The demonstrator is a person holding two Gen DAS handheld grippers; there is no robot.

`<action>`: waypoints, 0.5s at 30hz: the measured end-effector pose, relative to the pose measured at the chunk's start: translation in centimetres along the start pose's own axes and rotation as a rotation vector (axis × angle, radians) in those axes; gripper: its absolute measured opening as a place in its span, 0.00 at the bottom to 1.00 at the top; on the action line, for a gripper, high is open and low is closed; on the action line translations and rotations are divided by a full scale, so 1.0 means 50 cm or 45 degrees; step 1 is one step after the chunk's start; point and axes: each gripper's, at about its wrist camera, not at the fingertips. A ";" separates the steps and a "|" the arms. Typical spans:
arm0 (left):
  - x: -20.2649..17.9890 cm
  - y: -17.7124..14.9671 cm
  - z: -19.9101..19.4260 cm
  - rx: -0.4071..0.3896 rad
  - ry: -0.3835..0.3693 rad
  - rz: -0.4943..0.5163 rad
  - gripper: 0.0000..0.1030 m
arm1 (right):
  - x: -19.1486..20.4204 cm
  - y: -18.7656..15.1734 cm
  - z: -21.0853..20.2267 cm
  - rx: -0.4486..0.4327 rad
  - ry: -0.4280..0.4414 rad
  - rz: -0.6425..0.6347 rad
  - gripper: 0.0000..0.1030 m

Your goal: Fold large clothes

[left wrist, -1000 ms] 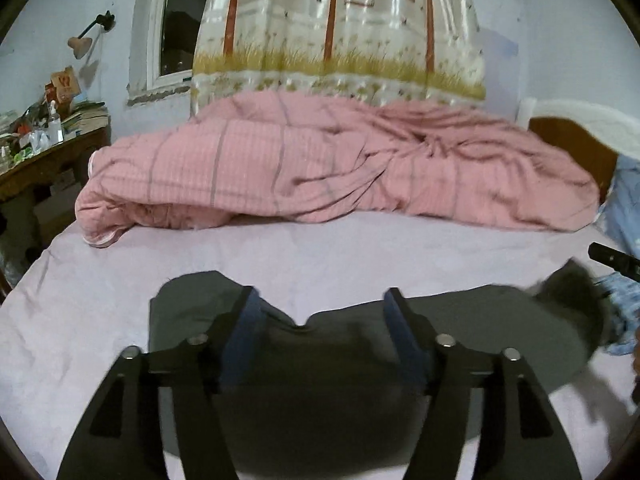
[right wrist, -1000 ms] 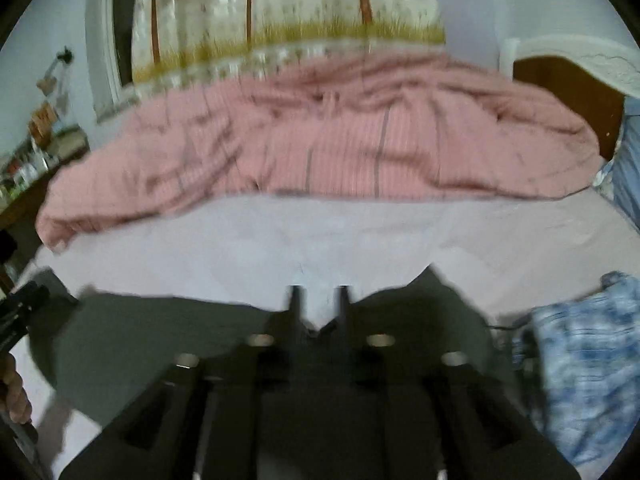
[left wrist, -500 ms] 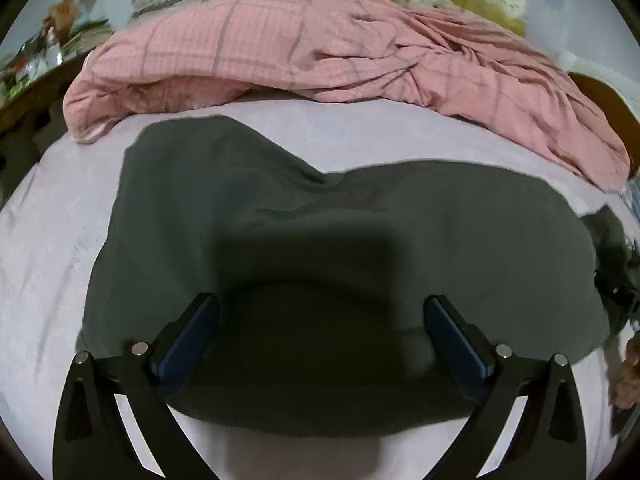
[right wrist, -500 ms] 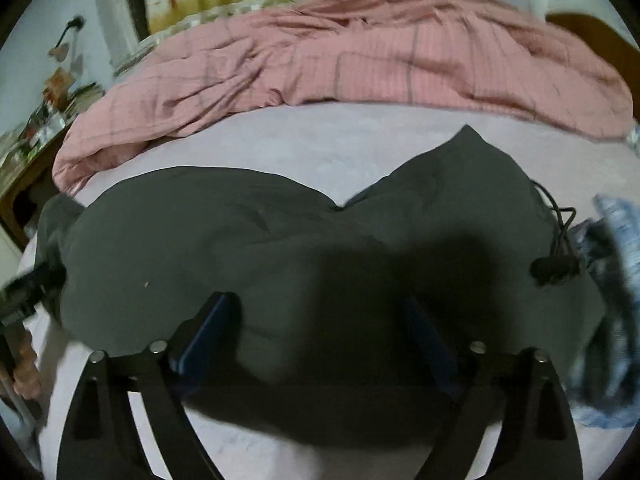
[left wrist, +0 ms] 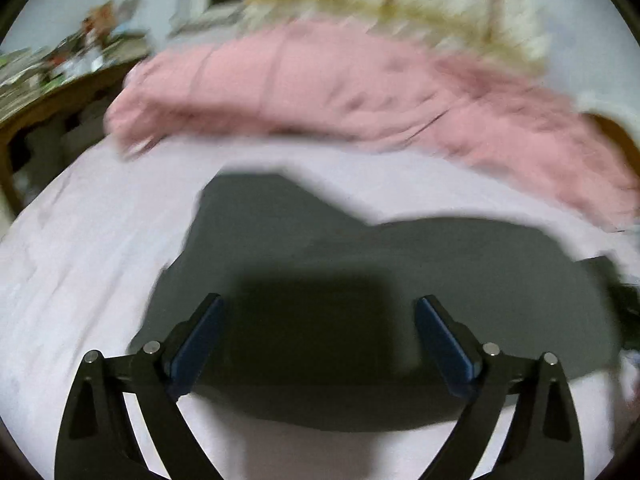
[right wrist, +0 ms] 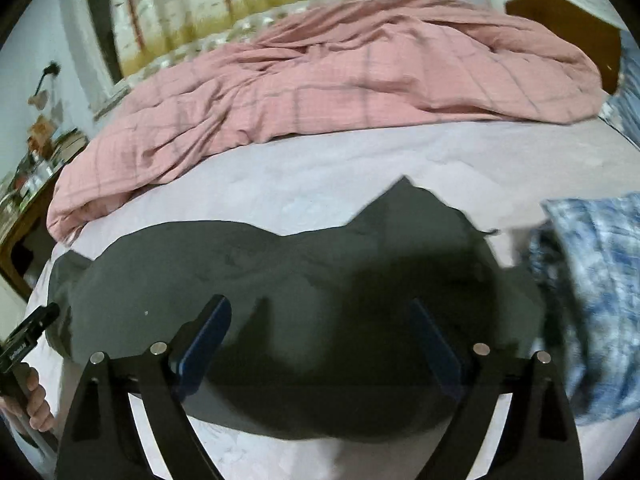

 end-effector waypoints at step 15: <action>-0.104 -0.017 -0.185 -0.257 -0.425 0.165 0.37 | 0.007 0.001 -0.019 -0.065 0.100 -0.021 0.90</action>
Point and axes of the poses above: each gripper's, at about its wrist camera, not at the fingertips, and z roughly the way its jaws point, x to its left, y to its top, and after that the axes turned 1 degree about y, right-handed
